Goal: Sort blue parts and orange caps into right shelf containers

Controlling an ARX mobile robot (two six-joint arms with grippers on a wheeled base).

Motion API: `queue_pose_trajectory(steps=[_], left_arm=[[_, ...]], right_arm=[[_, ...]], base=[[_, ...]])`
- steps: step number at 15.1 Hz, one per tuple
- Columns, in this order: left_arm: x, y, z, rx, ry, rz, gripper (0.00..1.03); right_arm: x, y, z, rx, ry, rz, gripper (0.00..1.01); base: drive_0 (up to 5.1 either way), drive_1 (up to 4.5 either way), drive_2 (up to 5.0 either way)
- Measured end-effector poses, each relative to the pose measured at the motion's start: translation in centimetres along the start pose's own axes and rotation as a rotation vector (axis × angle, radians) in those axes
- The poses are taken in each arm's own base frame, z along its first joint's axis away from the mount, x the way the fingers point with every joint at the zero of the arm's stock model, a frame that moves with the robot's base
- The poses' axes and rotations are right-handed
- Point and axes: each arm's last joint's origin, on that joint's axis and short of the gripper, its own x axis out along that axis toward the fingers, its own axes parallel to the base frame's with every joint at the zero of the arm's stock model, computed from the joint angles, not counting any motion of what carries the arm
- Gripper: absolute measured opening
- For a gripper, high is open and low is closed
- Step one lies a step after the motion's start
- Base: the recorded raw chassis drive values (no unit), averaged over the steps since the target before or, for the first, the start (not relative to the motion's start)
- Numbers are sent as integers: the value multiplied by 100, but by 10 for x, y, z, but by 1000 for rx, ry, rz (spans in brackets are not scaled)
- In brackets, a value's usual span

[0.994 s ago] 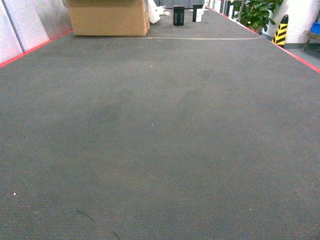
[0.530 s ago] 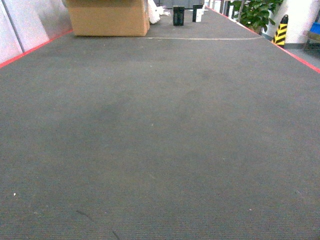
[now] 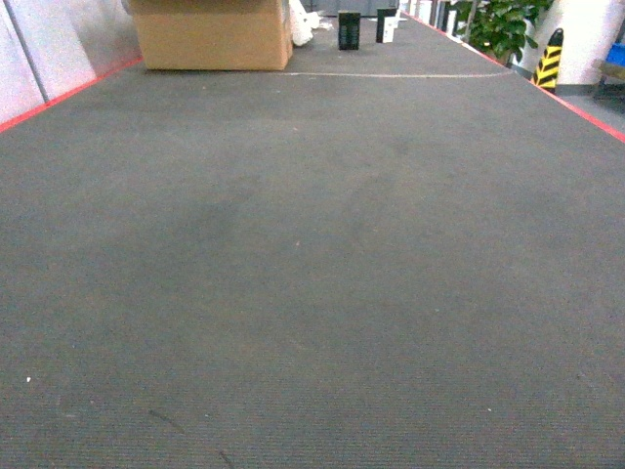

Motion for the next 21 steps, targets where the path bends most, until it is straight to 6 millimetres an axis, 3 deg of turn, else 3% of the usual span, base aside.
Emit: queue_pose_trajectory(steps=[21], left_arm=[[0, 0, 0, 0, 0, 0, 47]], right_arm=[[8, 1, -16, -11, 22, -15, 98]], base=[[0, 0, 0]])
